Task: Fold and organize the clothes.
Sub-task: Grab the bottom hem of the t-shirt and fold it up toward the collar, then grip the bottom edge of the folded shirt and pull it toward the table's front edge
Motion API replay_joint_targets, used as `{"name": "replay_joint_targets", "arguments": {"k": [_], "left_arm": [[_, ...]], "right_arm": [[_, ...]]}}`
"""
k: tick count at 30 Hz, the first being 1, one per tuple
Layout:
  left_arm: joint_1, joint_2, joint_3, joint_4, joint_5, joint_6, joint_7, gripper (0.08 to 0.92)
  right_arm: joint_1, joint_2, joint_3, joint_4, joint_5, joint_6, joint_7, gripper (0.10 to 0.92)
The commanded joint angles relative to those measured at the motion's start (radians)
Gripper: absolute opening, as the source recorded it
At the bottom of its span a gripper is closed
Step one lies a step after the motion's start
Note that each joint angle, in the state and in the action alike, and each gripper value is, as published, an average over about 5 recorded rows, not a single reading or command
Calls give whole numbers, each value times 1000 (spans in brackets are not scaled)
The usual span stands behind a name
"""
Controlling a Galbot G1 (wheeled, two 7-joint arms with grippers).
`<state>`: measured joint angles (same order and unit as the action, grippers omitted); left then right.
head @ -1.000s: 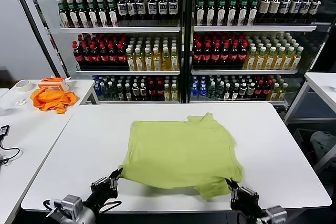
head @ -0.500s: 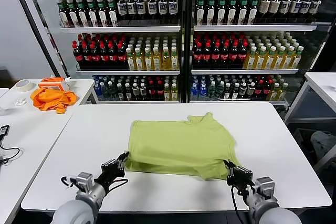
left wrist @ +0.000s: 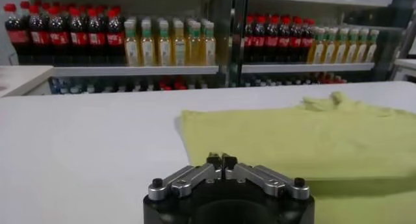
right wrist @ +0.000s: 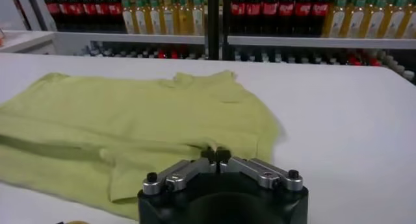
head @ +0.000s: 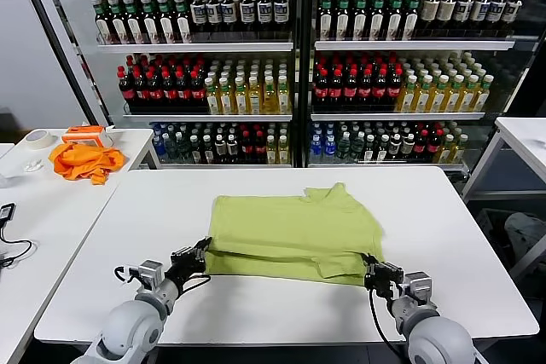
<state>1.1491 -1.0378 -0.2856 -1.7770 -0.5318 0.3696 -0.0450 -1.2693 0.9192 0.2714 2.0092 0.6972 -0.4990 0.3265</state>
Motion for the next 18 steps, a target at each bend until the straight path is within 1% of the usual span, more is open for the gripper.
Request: {"name": "replay_joint_targets", "arguments": {"k": [1,5,10,14,18], "left_arm": [[-52,1,9,102,61,19,13,215],[-36,12,-14,77,45,5,11,328],[38,37,-54,-49,-42,2,4,475],[106,43,-48,-136,-64,77,-18,588],[133,31,-17,-166,-53,155,-48,709]], "right_arm": [[25,3,4,-28,3,-15,1,256],[-28,-15,59,30,9,-21,1,378],[-154,-40,163,98,23,-22,0,516],[-234,-39,208,117,19,-17,-5,638],[-259,-26,210,104,9,-9,-6,750]]}}
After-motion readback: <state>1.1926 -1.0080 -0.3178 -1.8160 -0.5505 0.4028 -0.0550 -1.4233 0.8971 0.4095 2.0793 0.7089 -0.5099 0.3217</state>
